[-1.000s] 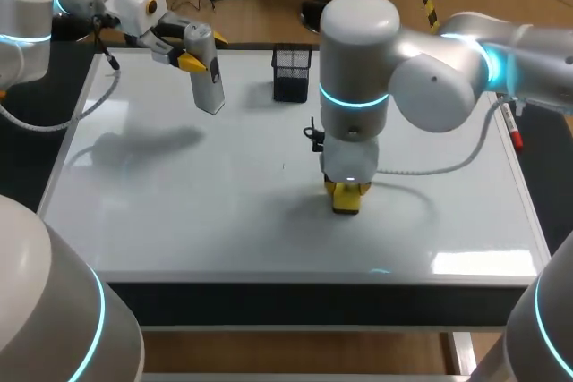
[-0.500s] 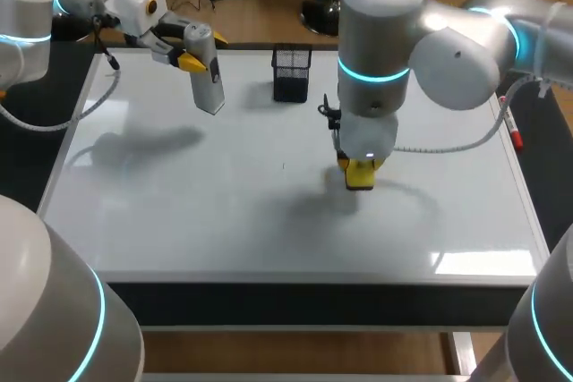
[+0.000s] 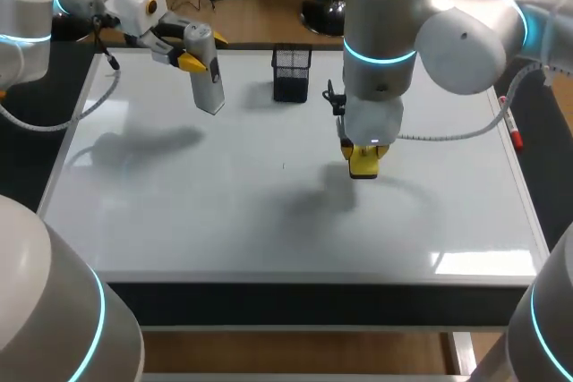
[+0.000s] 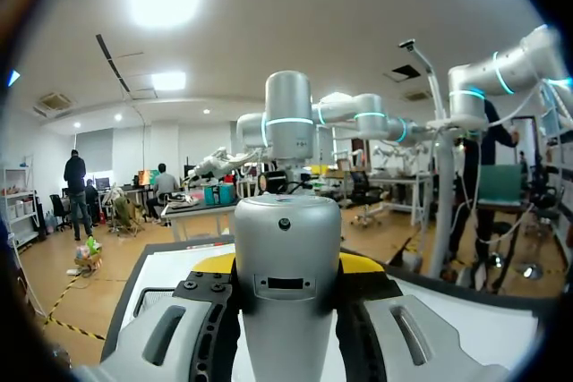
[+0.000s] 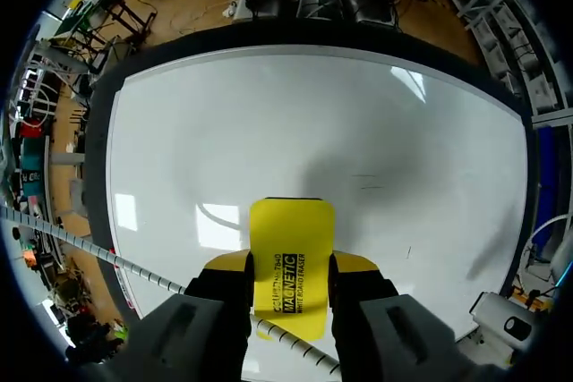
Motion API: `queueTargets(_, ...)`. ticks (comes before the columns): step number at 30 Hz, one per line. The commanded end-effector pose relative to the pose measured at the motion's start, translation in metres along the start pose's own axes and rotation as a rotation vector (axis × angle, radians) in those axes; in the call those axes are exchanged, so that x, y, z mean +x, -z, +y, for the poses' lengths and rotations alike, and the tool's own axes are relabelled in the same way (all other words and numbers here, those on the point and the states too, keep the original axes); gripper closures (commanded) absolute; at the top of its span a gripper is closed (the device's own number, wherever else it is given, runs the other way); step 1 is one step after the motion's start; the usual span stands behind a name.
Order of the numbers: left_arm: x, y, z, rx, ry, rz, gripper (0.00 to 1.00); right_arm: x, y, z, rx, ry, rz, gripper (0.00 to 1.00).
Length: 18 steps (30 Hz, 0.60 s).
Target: Pick up the inspection probe, press it on each red-marked spot on the whiteboard one by one, put down the probe, pick up the eraser, and wipe off all the red marks.
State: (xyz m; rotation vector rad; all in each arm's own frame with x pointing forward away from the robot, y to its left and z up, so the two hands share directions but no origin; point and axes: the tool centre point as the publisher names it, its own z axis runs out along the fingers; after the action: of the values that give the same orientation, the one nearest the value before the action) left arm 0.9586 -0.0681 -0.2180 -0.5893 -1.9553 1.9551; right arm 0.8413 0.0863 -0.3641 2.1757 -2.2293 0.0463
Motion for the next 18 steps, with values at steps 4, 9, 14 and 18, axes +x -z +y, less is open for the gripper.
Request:
queueTargets(4, -0.001, 0.000, -0.001, 0.000, 0.000, 0.003, 1.00, 0.002, 0.001, 0.000, 0.003, 0.002, 0.002, 1.00)
queueTargets(9, -0.001, 0.000, -0.001, 0.000, 0.000, 0.003, 1.00, 0.002, 0.001, -0.011, 0.004, 0.005, 0.006, 1.00)
queueTargets(14, -0.001, 0.000, -0.001, 0.000, 0.000, 0.003, 1.00, 0.003, 0.004, -0.044, 0.016, 0.047, 0.026, 1.00)
queueTargets(18, -0.001, 0.000, -0.001, 0.000, 0.000, 0.003, 1.00, 0.003, 0.000, -0.075, 0.023, 0.061, 0.032, 1.00)
